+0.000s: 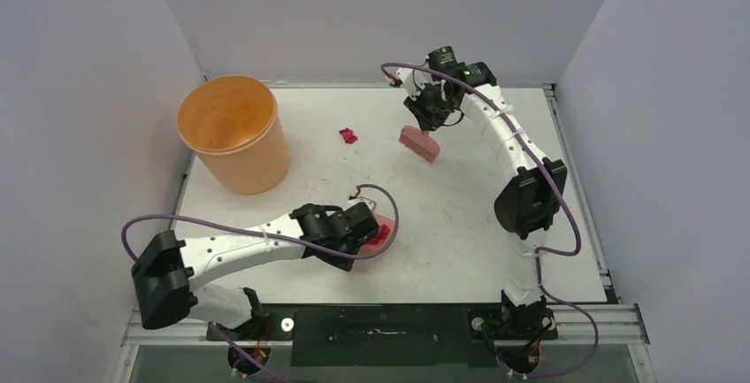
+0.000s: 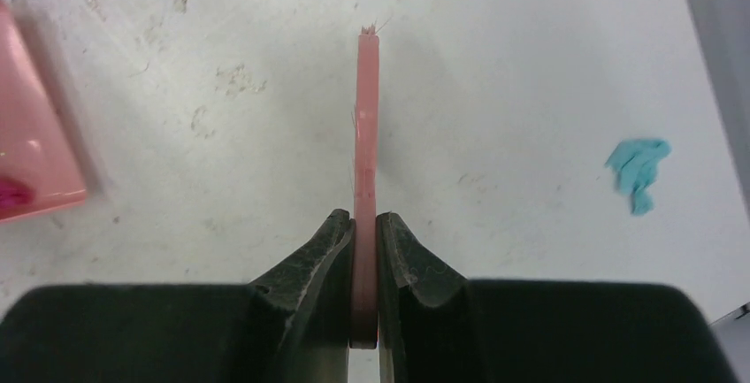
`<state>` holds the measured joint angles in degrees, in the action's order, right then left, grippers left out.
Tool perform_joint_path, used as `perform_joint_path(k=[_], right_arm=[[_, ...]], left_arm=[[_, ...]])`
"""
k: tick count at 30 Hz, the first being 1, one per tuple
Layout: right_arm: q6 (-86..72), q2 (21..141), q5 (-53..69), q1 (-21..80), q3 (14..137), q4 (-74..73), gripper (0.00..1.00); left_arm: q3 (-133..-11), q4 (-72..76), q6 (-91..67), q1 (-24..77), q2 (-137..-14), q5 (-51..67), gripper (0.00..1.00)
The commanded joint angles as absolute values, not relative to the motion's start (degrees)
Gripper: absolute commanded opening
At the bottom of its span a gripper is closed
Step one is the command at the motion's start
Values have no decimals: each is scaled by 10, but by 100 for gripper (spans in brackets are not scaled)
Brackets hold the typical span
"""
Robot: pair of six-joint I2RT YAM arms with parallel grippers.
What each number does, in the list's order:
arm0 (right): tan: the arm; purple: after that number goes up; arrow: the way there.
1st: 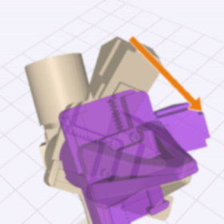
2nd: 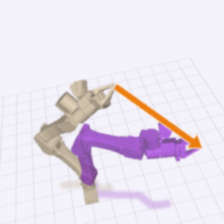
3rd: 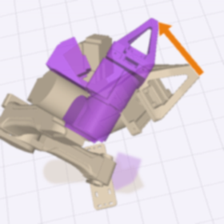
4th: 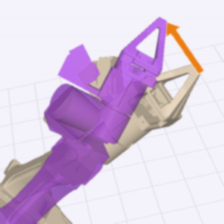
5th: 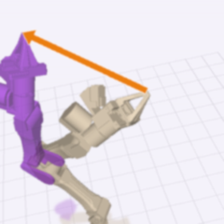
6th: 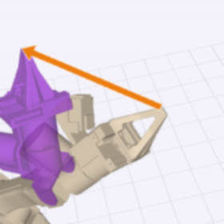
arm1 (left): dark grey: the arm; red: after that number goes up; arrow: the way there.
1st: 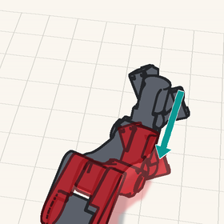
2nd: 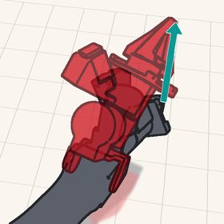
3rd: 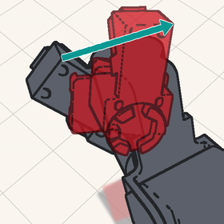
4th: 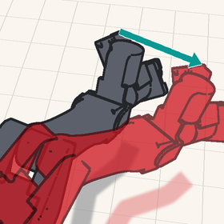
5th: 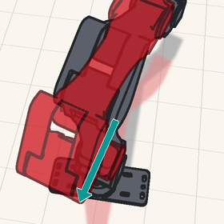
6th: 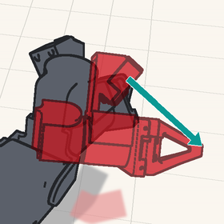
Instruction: Sweep away the paper scraps from the table
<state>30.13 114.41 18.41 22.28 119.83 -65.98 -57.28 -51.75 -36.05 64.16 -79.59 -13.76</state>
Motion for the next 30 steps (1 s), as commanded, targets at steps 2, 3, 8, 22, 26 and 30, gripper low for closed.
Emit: perform_joint_path(k=[2,3,8,22,26,30], right_arm=[[351,1211,143,262,1329,-571,5],[356,1223,122,274,1342,-550,5],[404,1272,7,339,1351,-429,5],[535,1389,-14,428,1369,-361,5],[534,1364,43,434,1339,-428,5],[503,1303,76,451,1260,-484,5]], left_arm=[[-531,-543,-425,604,-700,-139,0],[-522,-544,-428,594,-690,-134,0],[-498,-549,-411,554,-667,-119,0],[-471,-523,-367,490,-686,-69,0],[-475,-519,-356,479,-696,-51,0],[-471,-502,-351,475,-713,-41,0]])
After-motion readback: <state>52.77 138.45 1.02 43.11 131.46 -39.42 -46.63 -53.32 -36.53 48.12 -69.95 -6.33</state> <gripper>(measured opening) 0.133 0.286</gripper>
